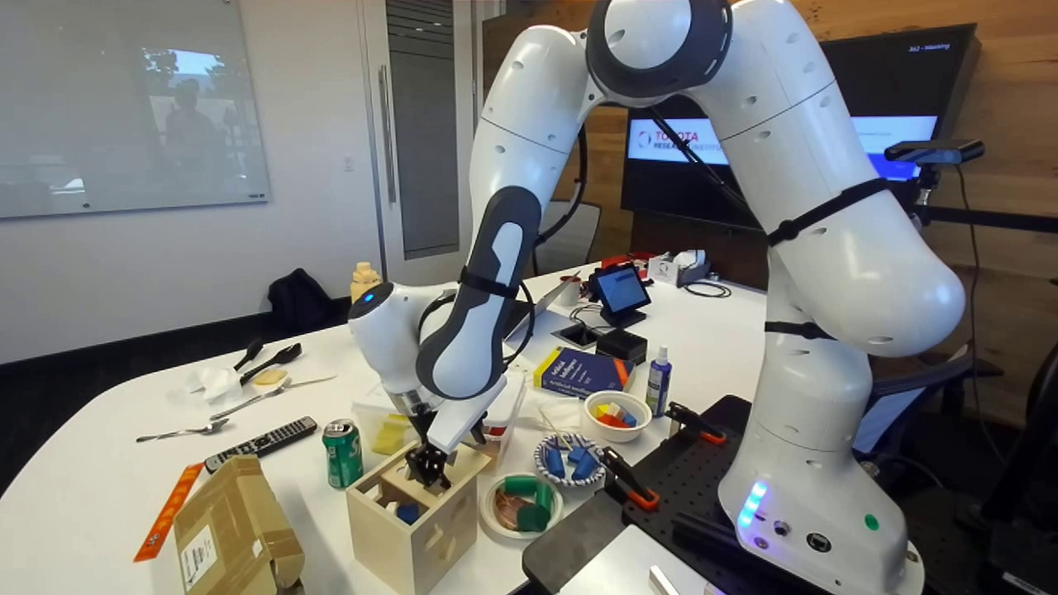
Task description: Open the box
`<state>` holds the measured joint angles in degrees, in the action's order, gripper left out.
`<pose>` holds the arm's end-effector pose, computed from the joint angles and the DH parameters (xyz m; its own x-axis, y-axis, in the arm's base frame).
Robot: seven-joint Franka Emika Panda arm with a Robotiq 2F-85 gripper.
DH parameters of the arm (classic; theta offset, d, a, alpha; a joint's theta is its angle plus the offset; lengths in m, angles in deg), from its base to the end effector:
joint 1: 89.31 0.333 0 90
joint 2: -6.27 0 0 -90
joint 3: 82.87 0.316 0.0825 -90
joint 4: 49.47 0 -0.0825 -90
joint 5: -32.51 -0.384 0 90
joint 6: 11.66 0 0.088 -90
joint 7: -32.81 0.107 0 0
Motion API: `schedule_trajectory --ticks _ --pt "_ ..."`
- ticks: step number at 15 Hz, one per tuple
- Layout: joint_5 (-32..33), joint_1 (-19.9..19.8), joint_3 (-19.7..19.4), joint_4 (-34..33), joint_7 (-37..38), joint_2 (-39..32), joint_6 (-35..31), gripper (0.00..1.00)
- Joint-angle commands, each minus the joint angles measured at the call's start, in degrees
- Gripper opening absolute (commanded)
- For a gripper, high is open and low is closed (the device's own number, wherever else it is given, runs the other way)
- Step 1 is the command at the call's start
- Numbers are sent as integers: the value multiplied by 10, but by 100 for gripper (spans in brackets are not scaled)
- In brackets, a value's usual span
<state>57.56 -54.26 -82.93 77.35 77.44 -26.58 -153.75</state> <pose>0.4110 0.2895 0.0936 0.9724 0.1940 -0.1297 0.2272 -0.9142 0.3355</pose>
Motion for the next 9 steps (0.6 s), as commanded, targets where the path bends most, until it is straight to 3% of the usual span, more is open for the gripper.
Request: schedule_trajectory --ticks 1,9 --pt "8 4 -8 15 21 14 3 100" --pt "3 -4 -8 20 16 16 -3 100"
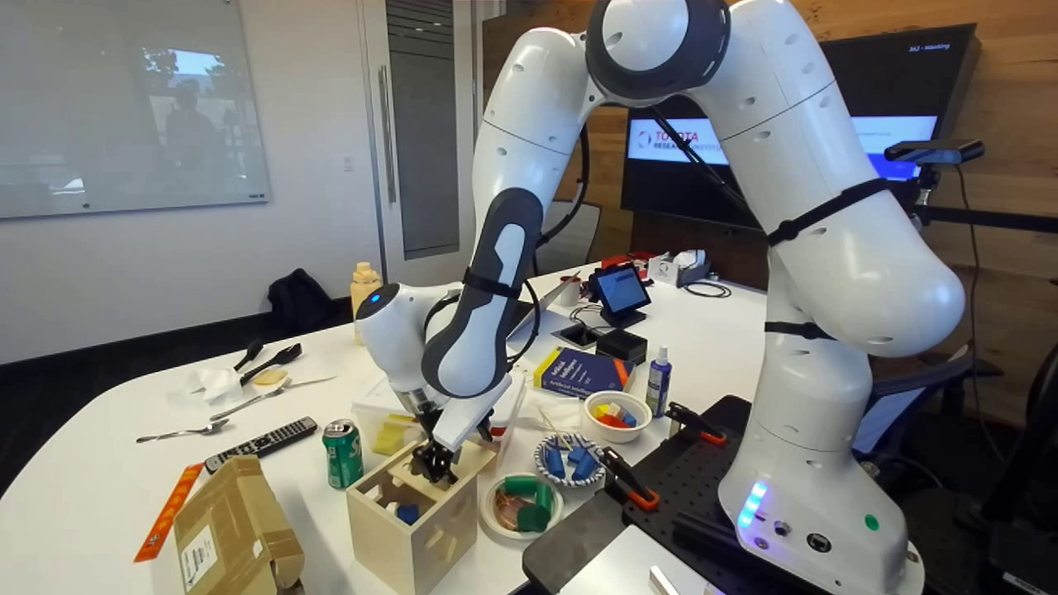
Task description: Open the box
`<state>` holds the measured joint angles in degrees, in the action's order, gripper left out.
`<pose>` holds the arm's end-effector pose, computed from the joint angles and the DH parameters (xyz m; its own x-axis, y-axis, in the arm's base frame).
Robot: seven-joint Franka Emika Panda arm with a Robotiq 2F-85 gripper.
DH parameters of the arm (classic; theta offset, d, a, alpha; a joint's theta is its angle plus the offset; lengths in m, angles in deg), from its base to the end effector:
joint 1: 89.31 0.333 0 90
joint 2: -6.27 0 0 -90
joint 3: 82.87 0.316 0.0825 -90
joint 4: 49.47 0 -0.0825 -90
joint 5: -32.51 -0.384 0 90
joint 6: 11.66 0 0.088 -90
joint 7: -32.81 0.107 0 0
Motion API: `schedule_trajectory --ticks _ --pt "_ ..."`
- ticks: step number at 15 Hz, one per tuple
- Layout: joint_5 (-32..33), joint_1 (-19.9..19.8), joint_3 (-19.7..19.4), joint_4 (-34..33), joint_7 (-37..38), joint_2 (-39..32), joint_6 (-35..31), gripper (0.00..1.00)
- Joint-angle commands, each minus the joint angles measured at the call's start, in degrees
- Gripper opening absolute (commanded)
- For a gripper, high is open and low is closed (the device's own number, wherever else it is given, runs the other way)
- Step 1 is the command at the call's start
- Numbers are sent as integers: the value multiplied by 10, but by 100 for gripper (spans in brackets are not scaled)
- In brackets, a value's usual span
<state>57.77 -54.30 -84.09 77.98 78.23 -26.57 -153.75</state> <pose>0.4134 0.2772 0.0909 0.9777 0.1654 -0.1298 0.2013 -0.9142 0.3516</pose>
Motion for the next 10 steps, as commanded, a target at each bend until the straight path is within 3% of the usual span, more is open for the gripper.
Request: schedule_trajectory --ticks 1,10 --pt "-7 -11 10 14 -1 15 -6 100" --pt "-41 -56 44 37 -38 66 -15 100"
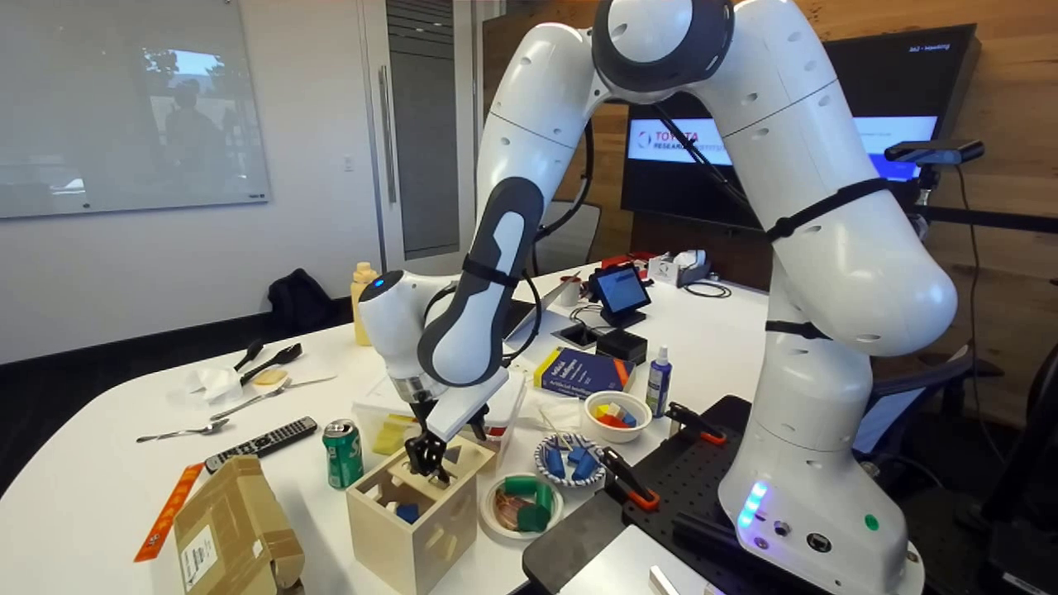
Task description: Open the box
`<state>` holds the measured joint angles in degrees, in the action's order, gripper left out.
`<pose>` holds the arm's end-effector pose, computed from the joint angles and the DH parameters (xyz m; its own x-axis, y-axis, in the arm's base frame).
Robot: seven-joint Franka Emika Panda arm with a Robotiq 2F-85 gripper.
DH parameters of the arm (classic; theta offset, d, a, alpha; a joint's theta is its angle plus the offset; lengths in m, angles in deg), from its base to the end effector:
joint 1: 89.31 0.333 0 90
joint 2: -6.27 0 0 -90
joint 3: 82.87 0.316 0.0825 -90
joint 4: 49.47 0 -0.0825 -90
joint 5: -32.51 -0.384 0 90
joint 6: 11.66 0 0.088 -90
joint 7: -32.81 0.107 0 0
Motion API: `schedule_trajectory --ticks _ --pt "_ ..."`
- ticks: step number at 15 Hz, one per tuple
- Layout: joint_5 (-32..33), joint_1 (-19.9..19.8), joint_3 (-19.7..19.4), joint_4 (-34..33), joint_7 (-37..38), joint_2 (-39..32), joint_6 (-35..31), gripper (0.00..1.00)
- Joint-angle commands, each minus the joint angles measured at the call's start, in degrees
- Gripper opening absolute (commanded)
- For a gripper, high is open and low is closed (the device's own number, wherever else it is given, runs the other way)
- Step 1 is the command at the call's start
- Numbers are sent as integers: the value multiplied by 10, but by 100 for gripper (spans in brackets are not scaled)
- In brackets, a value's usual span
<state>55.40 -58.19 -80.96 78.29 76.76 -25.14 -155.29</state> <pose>0.4205 0.2786 0.1035 0.9825 0.1423 -0.1201 0.1714 -0.9428 0.2857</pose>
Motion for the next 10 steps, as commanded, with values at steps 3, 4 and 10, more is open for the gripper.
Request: schedule_trajectory --ticks 3,4,10 --pt "-32 -40 30 45 -48 84 4 100" --pt "-42 -49 37 47 -63 94 5 100" --pt "-76 -73 53 42 -126 142 14 100"
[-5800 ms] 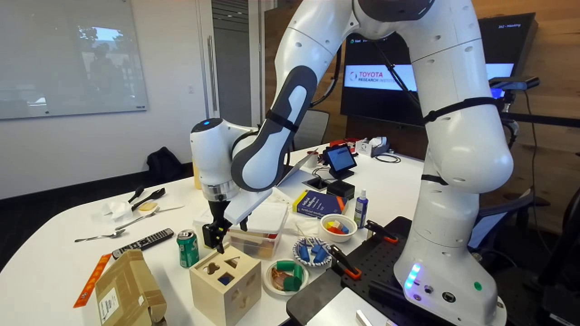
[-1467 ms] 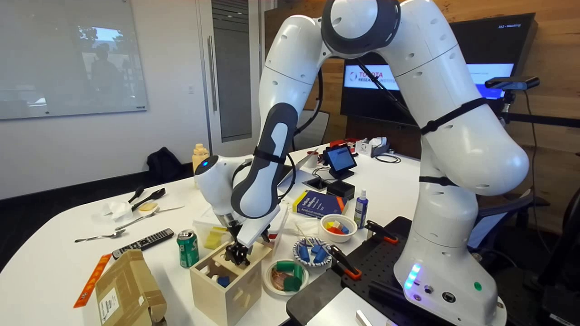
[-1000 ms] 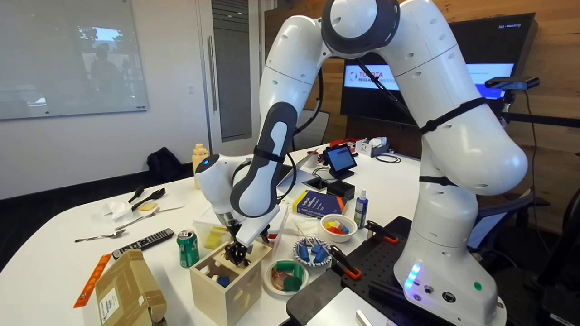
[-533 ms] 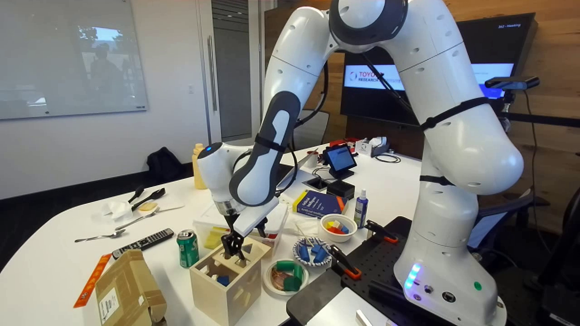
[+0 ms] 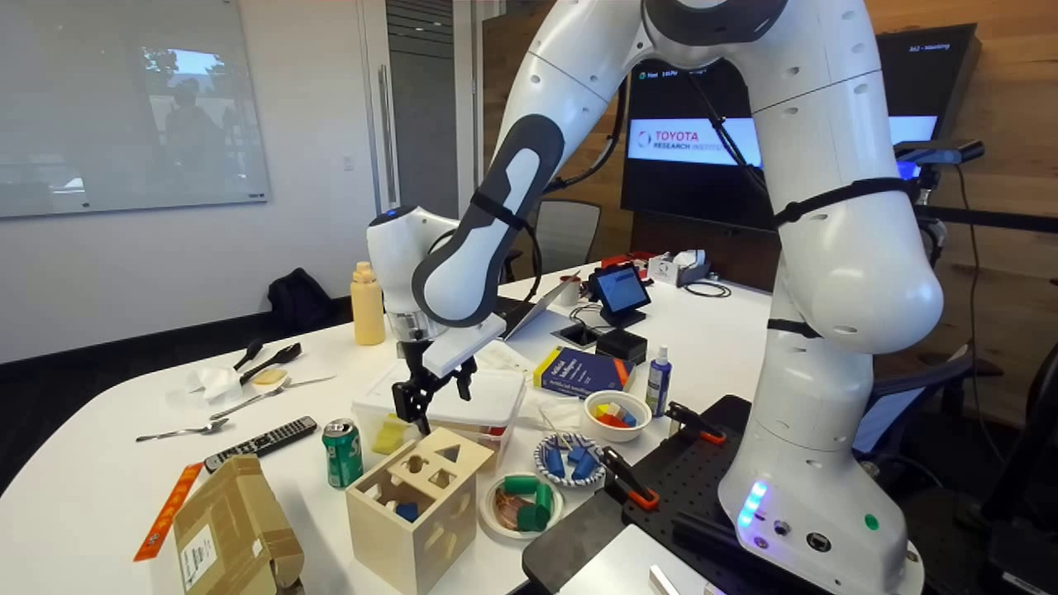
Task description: Open the box
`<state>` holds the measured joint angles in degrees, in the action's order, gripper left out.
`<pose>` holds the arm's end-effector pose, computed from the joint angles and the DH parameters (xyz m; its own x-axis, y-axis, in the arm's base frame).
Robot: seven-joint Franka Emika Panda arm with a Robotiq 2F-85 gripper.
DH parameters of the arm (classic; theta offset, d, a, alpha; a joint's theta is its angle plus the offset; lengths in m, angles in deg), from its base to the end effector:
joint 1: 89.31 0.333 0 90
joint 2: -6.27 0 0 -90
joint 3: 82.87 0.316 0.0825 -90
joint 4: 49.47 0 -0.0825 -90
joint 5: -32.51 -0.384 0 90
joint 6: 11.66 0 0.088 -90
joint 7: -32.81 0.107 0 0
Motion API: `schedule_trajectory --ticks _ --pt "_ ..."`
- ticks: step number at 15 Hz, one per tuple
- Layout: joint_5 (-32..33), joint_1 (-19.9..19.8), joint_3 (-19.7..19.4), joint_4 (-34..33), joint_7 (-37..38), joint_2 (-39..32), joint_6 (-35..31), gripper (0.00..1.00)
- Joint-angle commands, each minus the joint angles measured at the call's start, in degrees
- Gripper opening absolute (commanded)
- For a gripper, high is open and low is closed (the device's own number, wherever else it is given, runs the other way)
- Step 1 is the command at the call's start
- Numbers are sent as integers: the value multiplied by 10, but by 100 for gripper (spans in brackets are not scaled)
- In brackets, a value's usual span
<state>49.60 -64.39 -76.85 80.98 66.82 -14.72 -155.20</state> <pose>0.4428 0.2703 0.1836 0.9804 0.1876 -0.0604 0.1952 -0.9664 0.1674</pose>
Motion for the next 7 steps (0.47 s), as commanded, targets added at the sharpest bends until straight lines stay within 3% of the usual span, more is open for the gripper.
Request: schedule_trajectory --ticks 1,7 --pt "-17 -12 13 14 -30 42 14 100" --pt "-17 -15 18 14 -35 49 11 100"
